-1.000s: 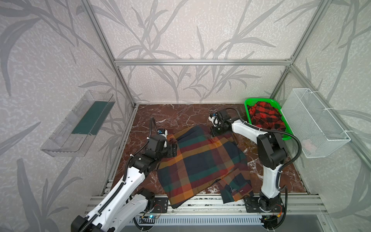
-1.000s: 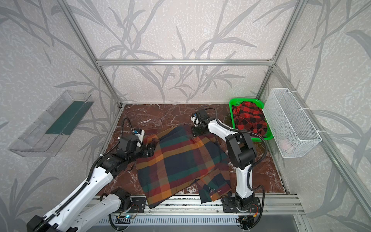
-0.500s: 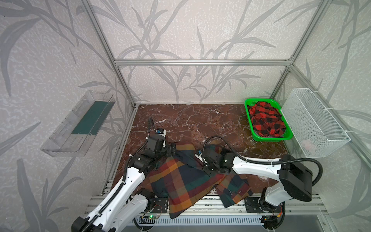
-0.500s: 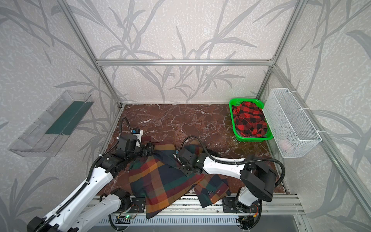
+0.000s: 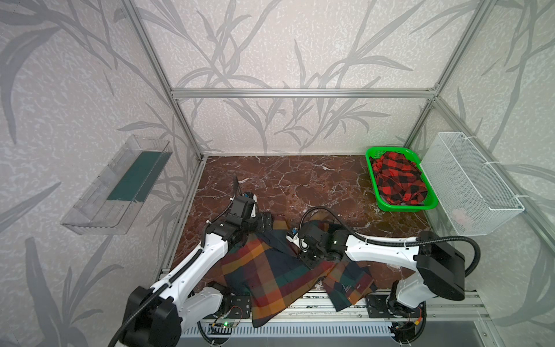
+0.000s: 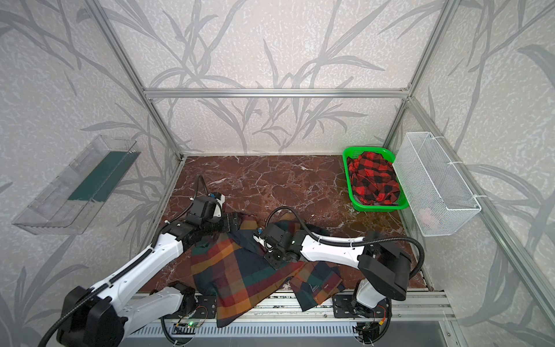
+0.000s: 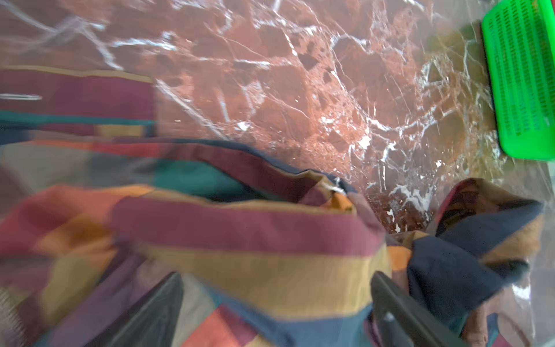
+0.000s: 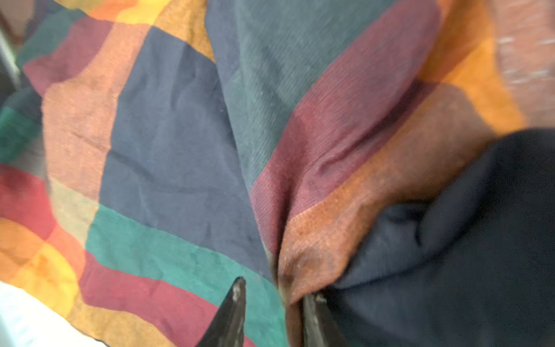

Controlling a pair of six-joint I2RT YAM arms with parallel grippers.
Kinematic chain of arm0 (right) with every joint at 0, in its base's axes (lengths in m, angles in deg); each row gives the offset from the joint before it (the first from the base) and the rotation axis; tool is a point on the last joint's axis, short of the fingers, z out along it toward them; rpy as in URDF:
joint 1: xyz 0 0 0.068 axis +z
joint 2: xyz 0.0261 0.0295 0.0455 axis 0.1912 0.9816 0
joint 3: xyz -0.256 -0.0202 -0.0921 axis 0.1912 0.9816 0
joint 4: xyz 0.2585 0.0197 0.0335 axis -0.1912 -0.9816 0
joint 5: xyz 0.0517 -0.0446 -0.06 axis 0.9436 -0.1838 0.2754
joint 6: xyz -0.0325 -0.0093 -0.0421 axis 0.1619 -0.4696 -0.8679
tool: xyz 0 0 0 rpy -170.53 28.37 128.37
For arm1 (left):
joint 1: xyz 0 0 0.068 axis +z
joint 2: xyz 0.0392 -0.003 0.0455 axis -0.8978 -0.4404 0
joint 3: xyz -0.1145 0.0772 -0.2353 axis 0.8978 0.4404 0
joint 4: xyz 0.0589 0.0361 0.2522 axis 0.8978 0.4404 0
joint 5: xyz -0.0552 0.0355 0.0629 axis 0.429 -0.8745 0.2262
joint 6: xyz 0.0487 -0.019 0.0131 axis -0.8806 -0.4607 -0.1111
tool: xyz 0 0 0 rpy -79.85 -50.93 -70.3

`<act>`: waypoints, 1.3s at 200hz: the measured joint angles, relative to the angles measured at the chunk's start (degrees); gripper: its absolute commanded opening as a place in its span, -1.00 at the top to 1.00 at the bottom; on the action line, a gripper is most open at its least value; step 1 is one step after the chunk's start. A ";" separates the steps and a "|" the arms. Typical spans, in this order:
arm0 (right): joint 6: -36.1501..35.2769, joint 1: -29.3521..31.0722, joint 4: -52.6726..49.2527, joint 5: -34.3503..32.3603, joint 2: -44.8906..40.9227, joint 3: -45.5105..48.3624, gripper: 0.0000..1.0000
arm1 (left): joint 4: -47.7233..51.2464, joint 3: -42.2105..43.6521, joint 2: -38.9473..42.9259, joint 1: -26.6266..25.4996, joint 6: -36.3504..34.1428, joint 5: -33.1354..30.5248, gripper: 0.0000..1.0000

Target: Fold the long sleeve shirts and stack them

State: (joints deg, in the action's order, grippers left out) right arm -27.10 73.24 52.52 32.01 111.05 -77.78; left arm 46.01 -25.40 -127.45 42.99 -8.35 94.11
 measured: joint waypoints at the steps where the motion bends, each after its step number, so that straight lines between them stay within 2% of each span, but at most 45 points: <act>1: 0.02 0.00 0.33 0.15 0.04 0.13 0.39 | 0.00 0.00 0.00 0.00 0.00 0.00 -0.99; 34: 1.31 0.00 4.57 2.64 0.07 3.54 0.44 | -5.16 0.42 -6.80 -2.23 3.21 3.08 -0.98; 43: 1.44 0.00 5.38 2.97 0.04 4.13 0.44 | -6.21 0.63 -7.58 -3.85 3.63 3.17 -0.85; 51: 1.57 0.00 6.19 3.06 -0.07 4.74 0.45 | -7.34 1.20 -7.85 -5.25 4.22 3.17 -0.61; 55: 1.66 0.00 6.58 3.08 -0.22 5.05 0.46 | -7.65 1.46 -7.85 -5.73 4.07 3.17 -0.43; 64: 1.81 0.00 7.30 3.19 -0.66 5.86 0.47 | -8.96 2.62 -7.65 -6.84 4.70 3.32 0.17; 80: 2.14 0.00 7.65 3.54 -1.33 6.51 0.45 | -10.75 4.98 -7.04 -7.34 5.75 3.96 0.99; 120: 4.74 -2.21 4.70 4.48 -7.56 6.23 0.28 | -11.30 10.23 0.70 -7.76 6.12 4.24 1.00; 150: 10.25 -10.51 1.62 4.94 -15.72 3.26 -0.04 | -10.38 13.42 11.28 -9.62 5.64 3.76 1.00; 170: 12.96 -14.78 0.48 4.92 -17.68 -2.08 -0.11 | -9.90 14.95 18.38 -11.89 4.57 2.38 1.00; 185: 14.05 -16.17 0.11 6.14 -15.80 -7.61 -0.14 | -9.86 15.89 24.06 -14.27 3.43 0.90 1.00; 215: 15.21 -17.94 2.49 11.41 -6.60 -16.65 -0.18 | -10.16 16.68 32.50 -18.29 1.07 -1.60 1.00; 260: 10.80 -18.73 6.27 18.10 6.14 -17.20 -0.16 | -10.29 19.21 41.86 -20.92 -0.70 -3.74 1.00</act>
State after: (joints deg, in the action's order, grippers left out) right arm -16.30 54.51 58.79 50.11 117.19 -94.98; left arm 35.71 -6.19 -85.60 22.07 -9.05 90.37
